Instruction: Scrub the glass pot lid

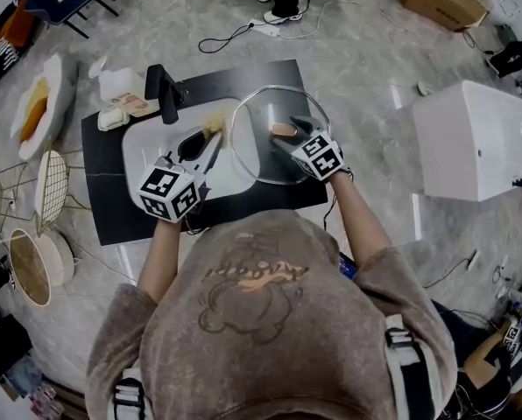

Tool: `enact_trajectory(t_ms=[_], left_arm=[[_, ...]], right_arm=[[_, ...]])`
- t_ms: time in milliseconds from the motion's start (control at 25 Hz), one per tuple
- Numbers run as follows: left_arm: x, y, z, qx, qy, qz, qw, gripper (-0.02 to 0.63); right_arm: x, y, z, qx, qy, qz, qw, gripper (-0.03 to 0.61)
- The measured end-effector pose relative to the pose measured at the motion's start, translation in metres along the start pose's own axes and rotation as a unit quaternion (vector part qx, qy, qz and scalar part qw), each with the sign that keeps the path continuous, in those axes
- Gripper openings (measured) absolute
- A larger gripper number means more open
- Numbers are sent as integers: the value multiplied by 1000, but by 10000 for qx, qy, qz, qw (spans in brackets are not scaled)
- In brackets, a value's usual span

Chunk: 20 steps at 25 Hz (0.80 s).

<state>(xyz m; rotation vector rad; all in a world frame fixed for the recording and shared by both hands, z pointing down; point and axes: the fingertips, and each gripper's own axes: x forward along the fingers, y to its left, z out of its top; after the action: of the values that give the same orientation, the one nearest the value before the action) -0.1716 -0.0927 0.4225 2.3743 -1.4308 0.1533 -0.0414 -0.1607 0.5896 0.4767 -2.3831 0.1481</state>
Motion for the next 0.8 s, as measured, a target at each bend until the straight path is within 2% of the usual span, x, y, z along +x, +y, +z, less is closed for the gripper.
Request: enact_trajectory(t_ms=[120, 280, 480, 680, 800], left_arm=[[-4, 6, 1, -9, -10, 65, 10000, 64], [-10, 12, 7, 87, 13, 79, 9999, 65], [-11, 15, 37, 227, -125, -132, 9996, 66], [4, 19, 71, 986, 17, -410, 9943, 66], [26, 15, 83, 1508, 268, -726, 9855, 65]], right_arm=[[6, -2, 1, -90, -31, 17, 10000, 241], [9, -4, -1, -132, 40, 50, 9999, 241], [9, -3, -1, -148, 105, 142, 9997, 237], [11, -3, -2, -172, 245, 222, 9993, 233], [11, -2, 0, -173, 208, 241, 9993, 233]])
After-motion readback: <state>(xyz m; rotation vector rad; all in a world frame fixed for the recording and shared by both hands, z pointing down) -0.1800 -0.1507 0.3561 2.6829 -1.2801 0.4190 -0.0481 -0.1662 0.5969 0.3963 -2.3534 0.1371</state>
